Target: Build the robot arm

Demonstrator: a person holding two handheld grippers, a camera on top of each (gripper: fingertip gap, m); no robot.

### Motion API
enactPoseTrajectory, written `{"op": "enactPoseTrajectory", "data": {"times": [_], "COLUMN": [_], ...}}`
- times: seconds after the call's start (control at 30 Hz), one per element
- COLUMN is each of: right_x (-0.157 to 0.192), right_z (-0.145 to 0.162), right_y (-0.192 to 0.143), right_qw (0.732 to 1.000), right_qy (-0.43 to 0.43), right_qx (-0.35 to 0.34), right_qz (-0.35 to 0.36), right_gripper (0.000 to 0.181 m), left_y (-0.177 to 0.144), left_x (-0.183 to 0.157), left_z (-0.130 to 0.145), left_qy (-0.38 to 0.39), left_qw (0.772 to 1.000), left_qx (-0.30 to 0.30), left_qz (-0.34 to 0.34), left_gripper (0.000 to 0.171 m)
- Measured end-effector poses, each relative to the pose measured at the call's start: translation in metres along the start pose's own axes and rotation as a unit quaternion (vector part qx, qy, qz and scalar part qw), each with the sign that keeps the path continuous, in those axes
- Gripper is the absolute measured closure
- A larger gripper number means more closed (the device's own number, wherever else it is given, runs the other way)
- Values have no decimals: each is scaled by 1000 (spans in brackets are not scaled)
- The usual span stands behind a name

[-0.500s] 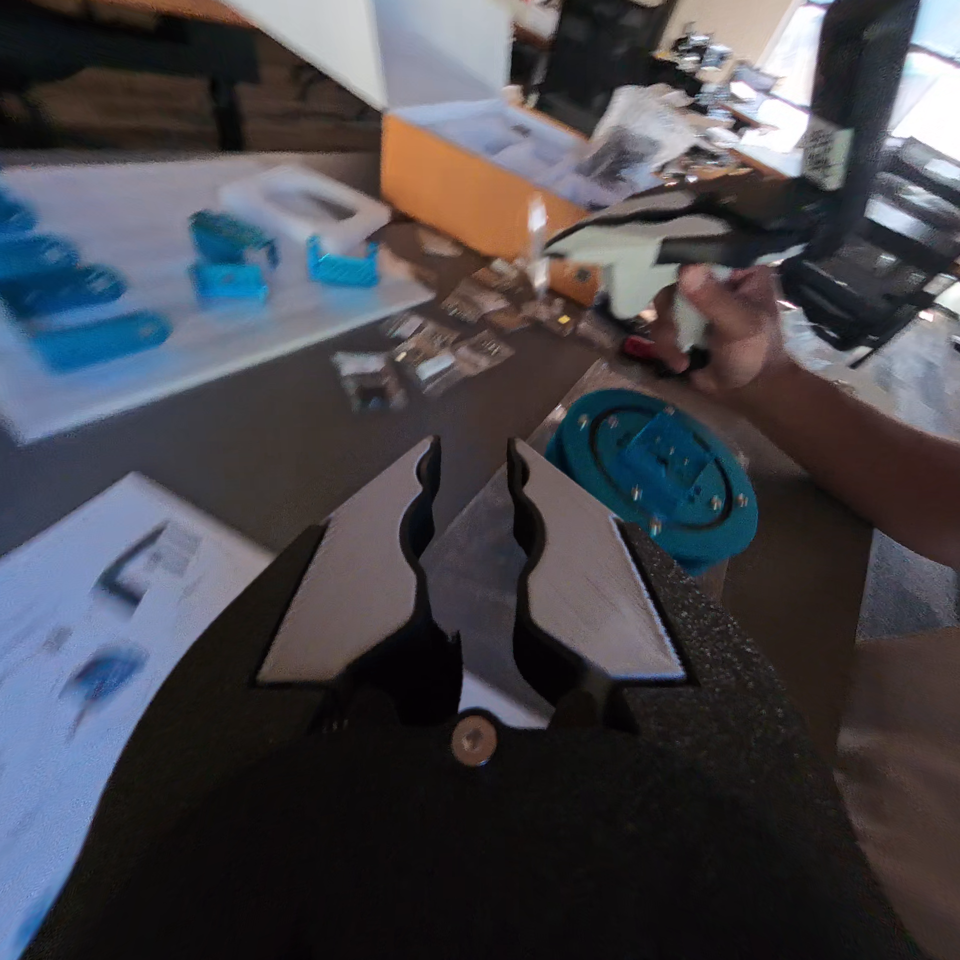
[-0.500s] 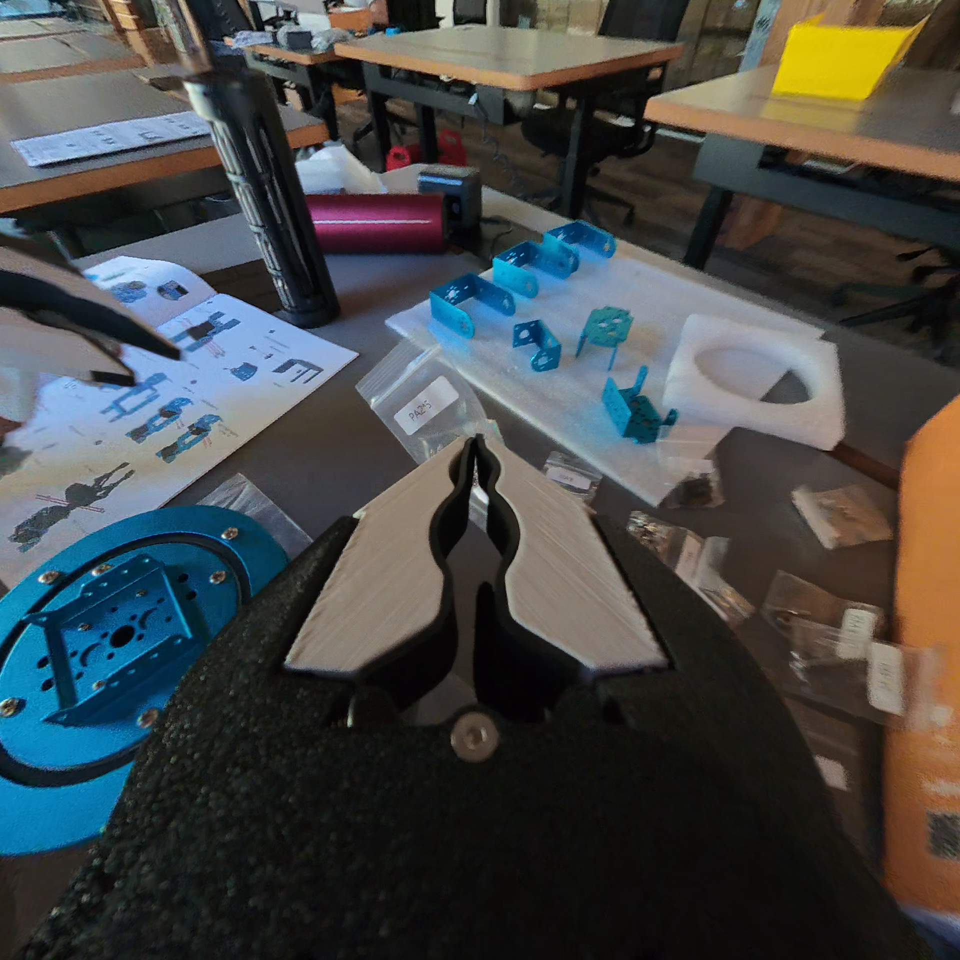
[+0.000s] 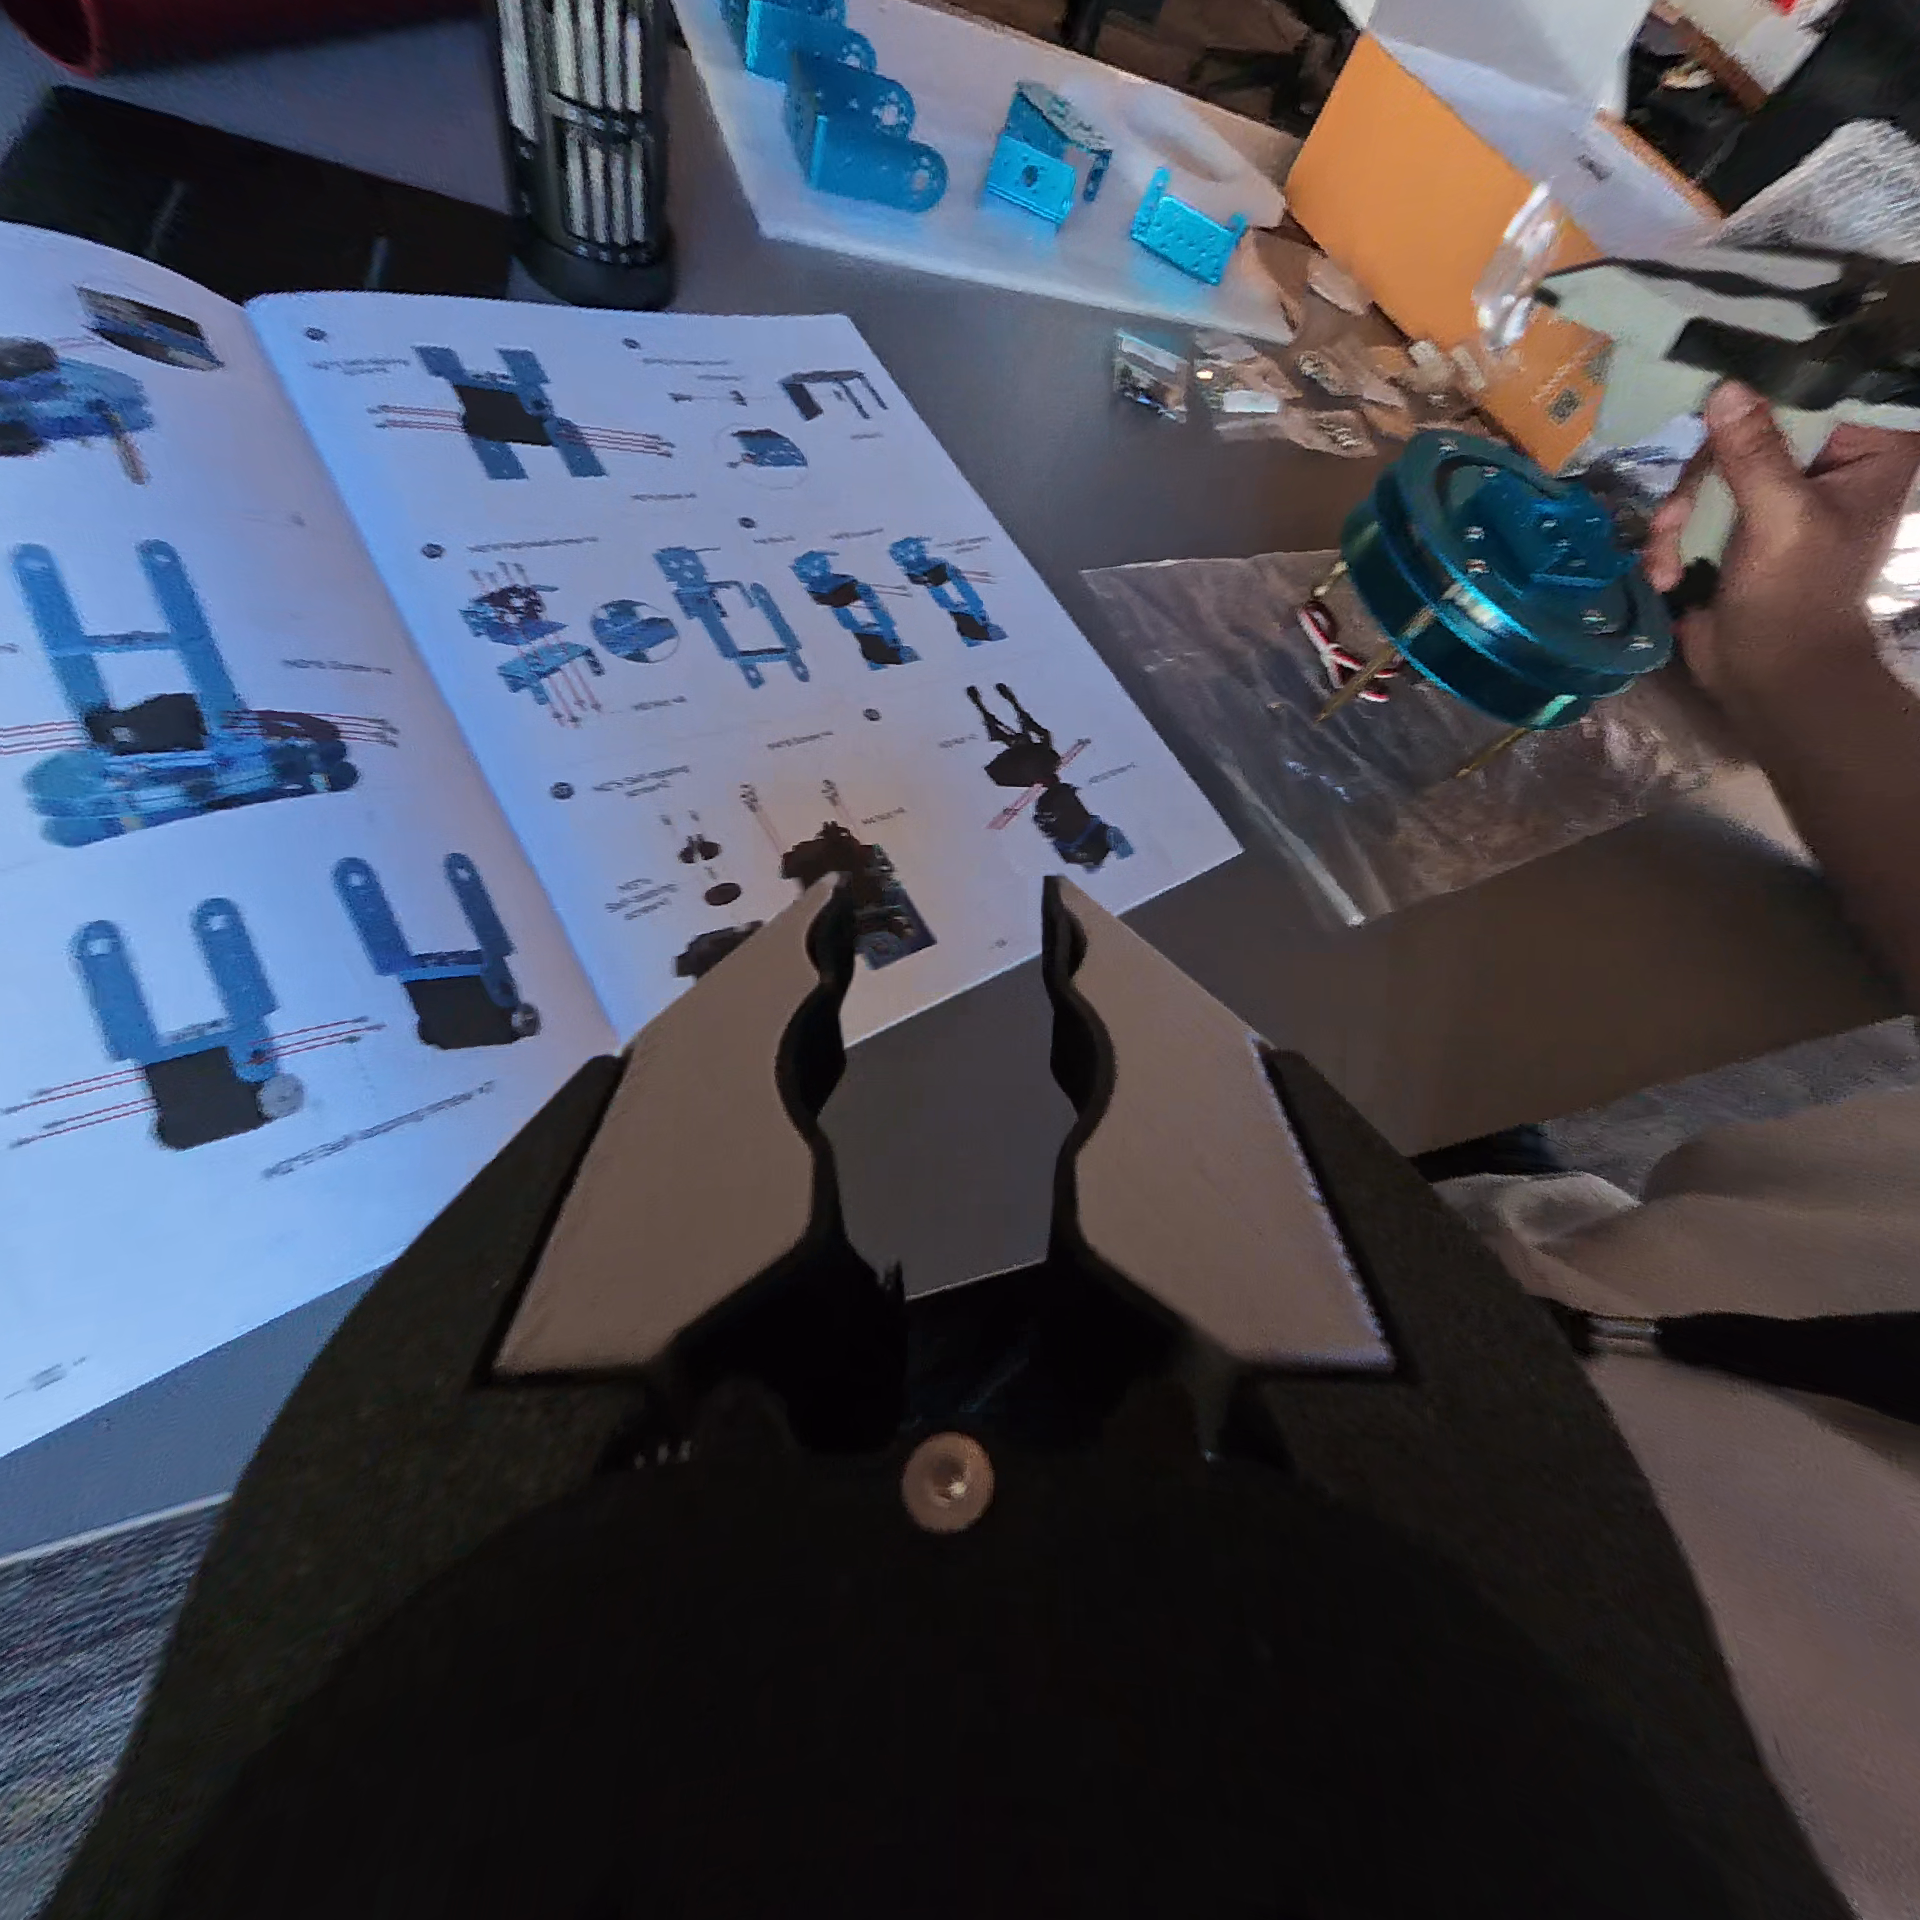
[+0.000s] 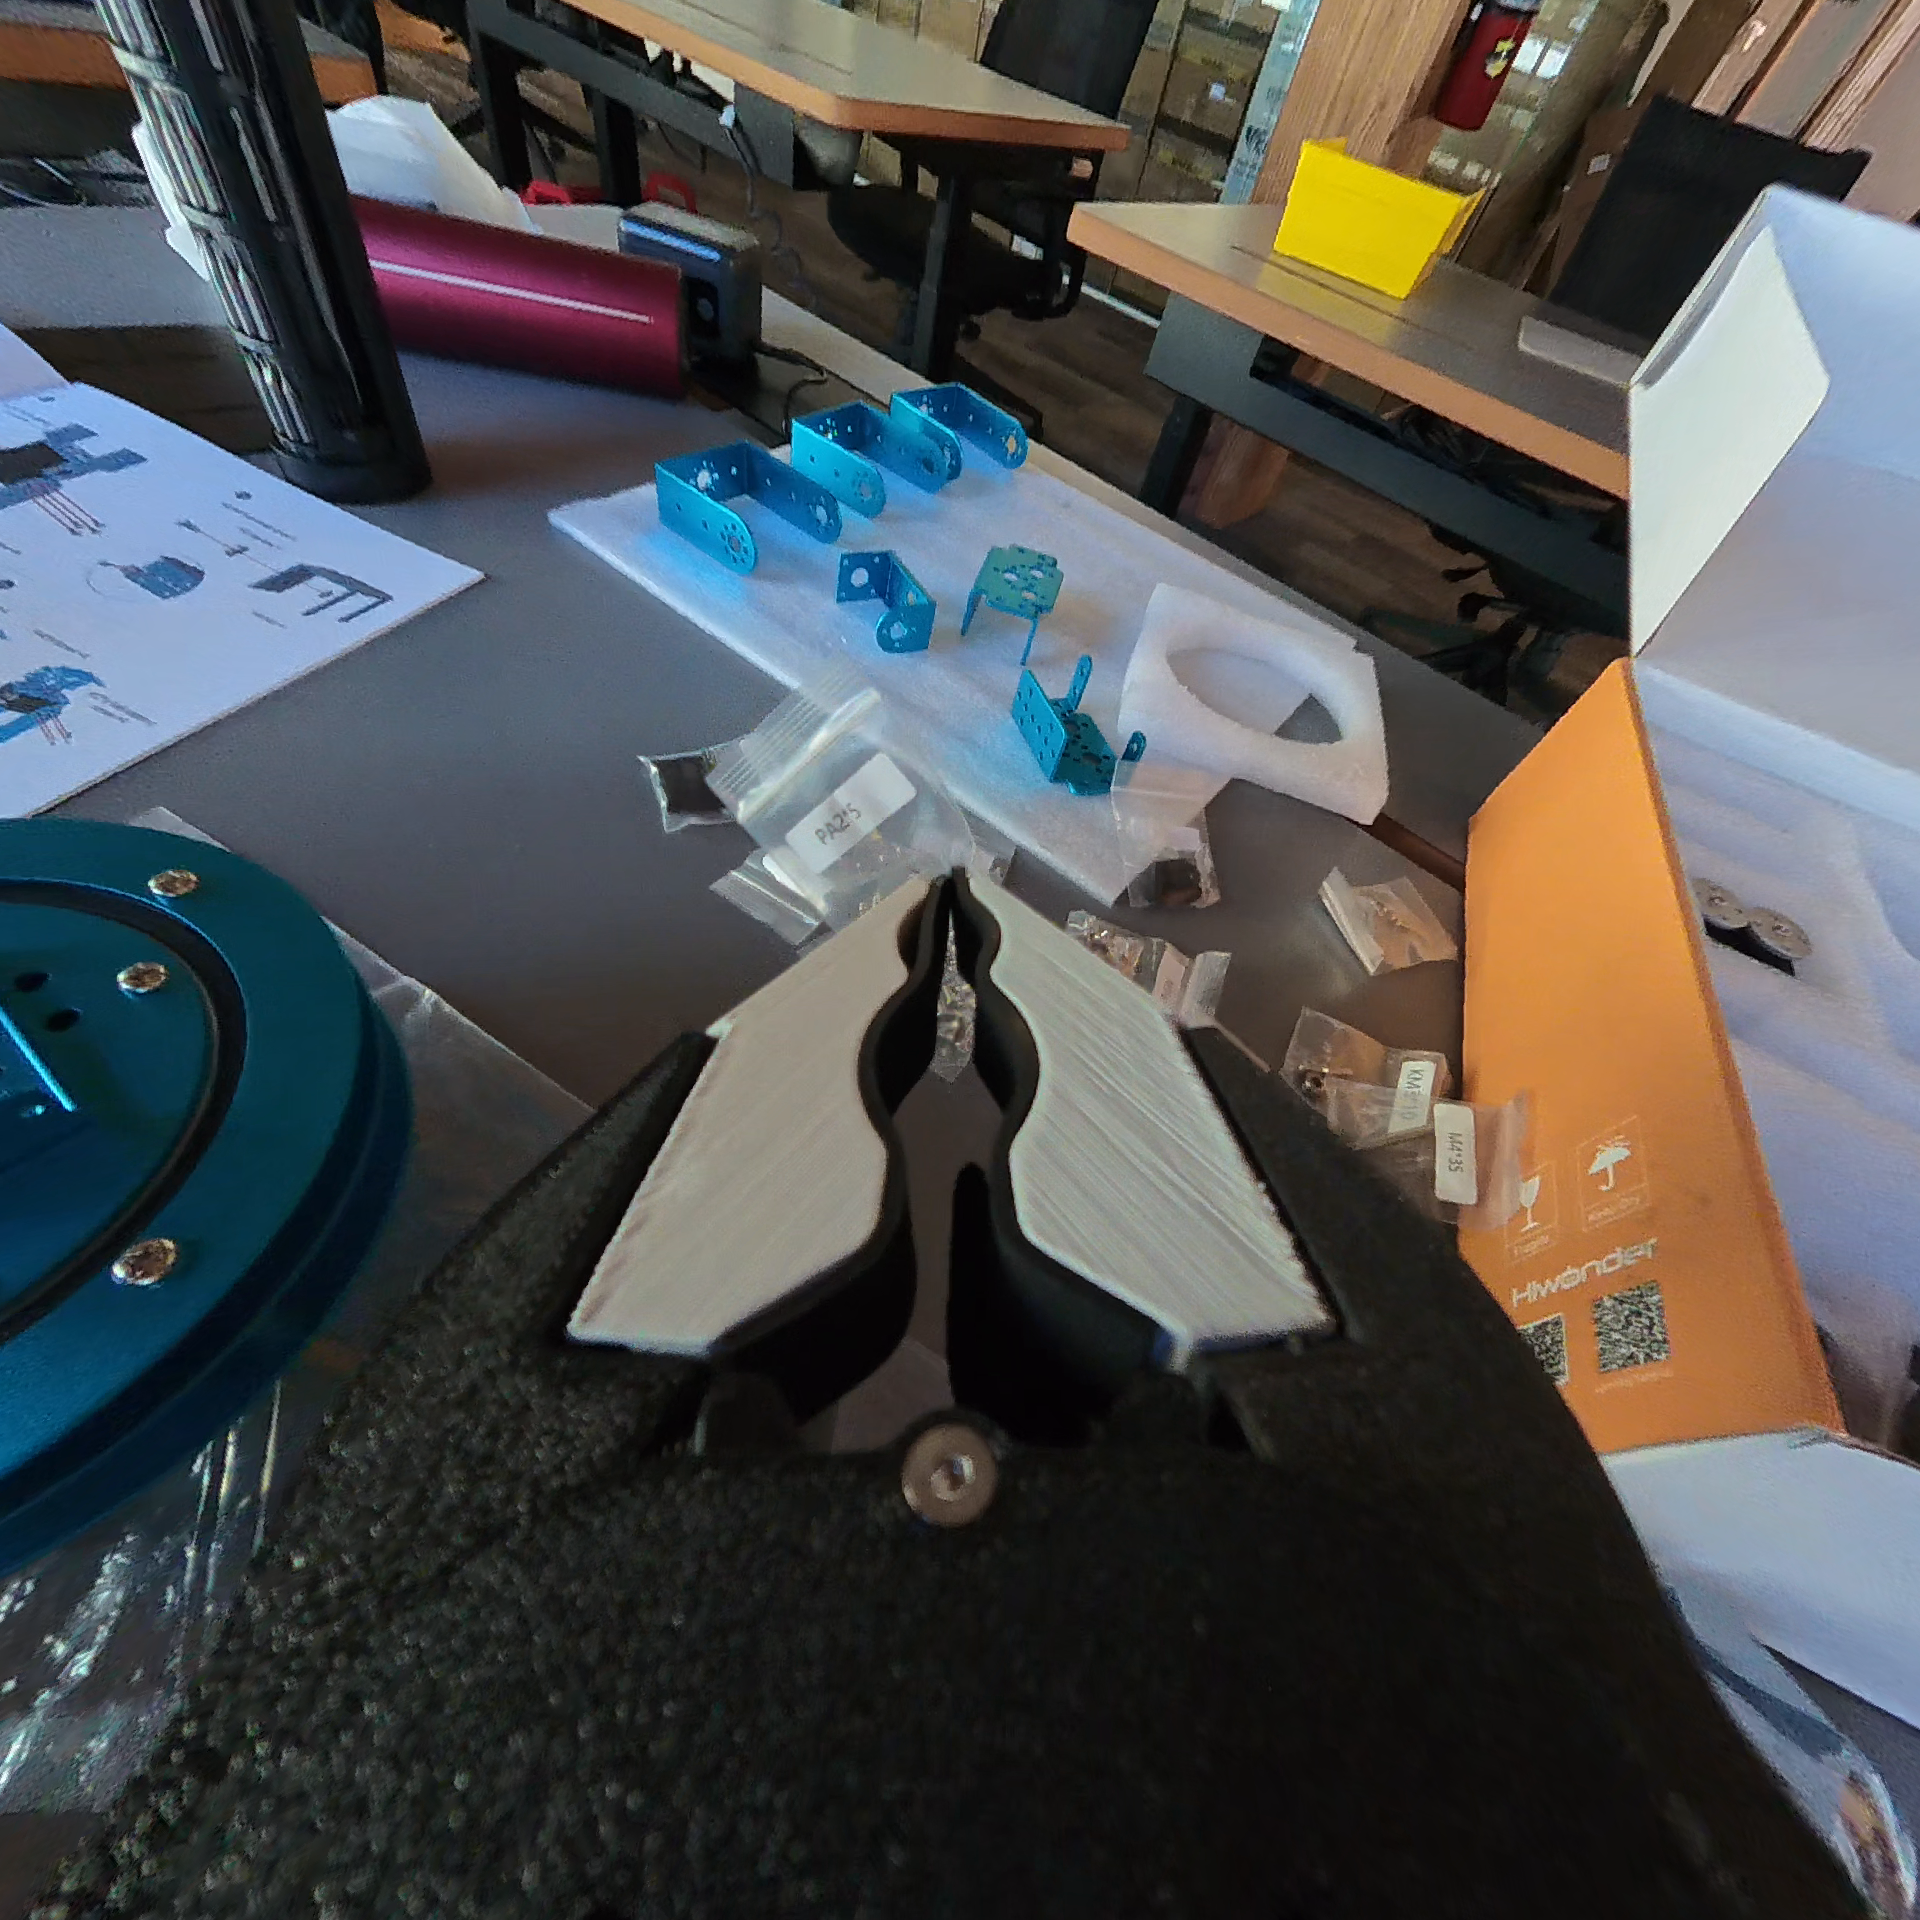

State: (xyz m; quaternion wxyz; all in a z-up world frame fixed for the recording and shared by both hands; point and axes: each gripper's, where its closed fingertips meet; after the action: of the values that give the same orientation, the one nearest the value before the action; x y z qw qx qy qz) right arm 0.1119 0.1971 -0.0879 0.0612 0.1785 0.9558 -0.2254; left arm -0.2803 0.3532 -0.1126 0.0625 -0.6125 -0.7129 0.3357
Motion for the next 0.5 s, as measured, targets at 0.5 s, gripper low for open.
{"op": "enactPoseTrajectory", "data": {"times": [0.5], "right_x": [6], "right_z": [-5], "right_y": [-4], "right_qw": [998], "right_qy": [43], "right_qx": [-13], "right_qz": [-37], "right_gripper": [181], "left_y": [4], "left_x": [7], "left_z": [-1], "left_qy": [12], "left_qw": [998], "left_qx": [9], "left_qz": [-55], "left_gripper": [136]}}
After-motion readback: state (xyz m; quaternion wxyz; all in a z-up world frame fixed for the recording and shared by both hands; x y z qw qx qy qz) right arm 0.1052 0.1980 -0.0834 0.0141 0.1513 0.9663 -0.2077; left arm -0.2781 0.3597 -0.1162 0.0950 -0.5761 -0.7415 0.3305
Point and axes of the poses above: each gripper's, where its closed fingertips meet, y out along the fingers, z out of its underside, x = y × z across the jaws, and after that the axes turned 5 degrees about x, right-handed
